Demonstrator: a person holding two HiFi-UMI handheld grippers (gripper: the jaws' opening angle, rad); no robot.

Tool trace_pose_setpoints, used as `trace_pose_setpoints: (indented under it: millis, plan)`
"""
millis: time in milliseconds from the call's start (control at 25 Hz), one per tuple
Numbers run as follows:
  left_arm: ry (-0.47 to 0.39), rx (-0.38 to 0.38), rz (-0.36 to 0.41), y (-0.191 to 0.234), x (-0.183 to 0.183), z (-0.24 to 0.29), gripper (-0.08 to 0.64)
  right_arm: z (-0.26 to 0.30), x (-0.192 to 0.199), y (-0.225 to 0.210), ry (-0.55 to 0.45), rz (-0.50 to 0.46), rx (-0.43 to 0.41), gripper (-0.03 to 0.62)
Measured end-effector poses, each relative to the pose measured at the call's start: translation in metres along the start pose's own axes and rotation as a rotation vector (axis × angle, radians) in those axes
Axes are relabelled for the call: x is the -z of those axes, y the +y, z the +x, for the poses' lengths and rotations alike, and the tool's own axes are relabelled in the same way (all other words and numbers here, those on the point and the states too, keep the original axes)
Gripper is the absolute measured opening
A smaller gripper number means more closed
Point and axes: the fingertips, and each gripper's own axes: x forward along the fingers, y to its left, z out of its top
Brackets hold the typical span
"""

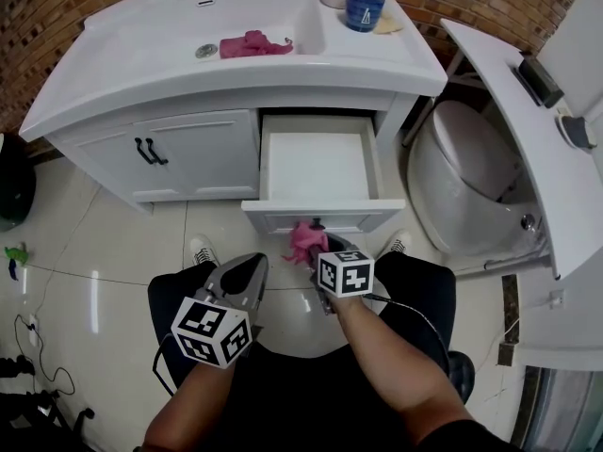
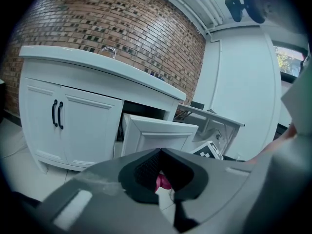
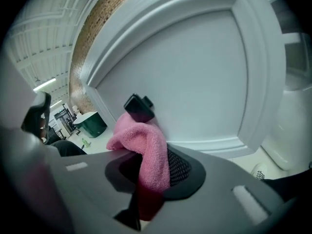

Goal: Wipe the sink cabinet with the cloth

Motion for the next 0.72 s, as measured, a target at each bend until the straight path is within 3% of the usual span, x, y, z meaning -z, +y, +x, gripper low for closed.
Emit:
trace_pose_setpoints:
  millis: [480,720]
  plan:
    - [-0.008,0.045,0.010,-0.025,-0.008,0.020,0.006,-0.052,-0.011,-0.081,-0.050,0.091,0.158,0.081]
    - [-0.006,0.057,0.016,-0.034,-0.010,0.029,0.006,-0.069,-0.014,-0.103,-0.081,0.106,0.183,0.081]
